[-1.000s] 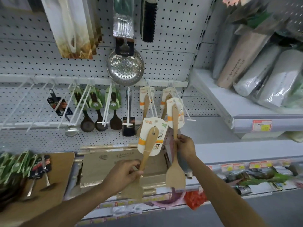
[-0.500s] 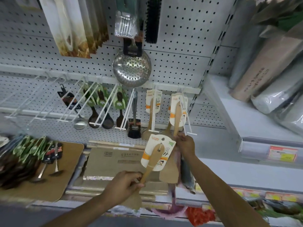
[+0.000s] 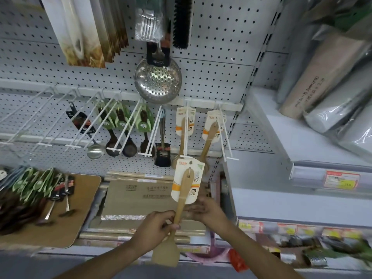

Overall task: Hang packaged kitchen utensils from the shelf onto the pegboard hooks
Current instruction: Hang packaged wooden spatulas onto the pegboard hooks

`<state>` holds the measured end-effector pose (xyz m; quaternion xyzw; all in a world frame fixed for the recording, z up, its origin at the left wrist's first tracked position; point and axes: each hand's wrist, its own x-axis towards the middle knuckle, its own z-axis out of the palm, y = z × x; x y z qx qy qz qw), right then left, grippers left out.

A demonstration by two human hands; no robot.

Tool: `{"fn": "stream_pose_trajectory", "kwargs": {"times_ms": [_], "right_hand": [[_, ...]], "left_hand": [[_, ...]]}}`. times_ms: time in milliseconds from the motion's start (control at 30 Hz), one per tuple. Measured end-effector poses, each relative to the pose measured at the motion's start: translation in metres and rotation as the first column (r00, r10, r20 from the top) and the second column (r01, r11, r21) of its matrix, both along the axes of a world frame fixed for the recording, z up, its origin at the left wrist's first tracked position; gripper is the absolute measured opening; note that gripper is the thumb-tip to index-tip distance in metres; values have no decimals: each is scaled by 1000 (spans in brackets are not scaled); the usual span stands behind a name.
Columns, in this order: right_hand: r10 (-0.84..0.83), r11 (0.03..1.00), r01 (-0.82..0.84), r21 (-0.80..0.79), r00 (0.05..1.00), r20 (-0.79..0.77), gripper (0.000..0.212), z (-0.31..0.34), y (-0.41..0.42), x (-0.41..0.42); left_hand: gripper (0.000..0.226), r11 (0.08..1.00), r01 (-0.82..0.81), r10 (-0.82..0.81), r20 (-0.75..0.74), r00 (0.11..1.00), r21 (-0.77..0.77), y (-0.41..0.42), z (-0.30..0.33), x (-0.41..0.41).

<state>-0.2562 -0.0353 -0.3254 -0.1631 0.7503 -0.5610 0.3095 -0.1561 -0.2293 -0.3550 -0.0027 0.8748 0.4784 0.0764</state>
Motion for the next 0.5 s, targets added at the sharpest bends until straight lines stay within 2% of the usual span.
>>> {"fn": "stream_pose_trajectory", "kwargs": {"times_ms": [133, 200, 267, 400, 500], "right_hand": [[-143, 976, 142, -166, 990, 8, 17, 6, -16, 20], [-232, 958, 233, -166, 972, 22, 9, 9, -25, 25], [-300, 942, 302, -148, 953, 38, 13, 11, -32, 28], [-321, 930, 325, -173, 946, 53, 12, 13, -39, 31], [-345, 922, 347, -171, 938, 46, 12, 10, -41, 31]], "left_hand": [[3, 999, 0, 0, -11, 1000, 37, 1, -5, -1], [3, 999, 5, -4, -16, 1000, 42, -1, -8, -2], [3, 999, 3, -2, -12, 1000, 48, -4, -9, -2], [10, 999, -8, 9, -22, 1000, 49, -7, -7, -3], [3, 997, -25, 26, -11, 1000, 69, -8, -11, -4]]}}
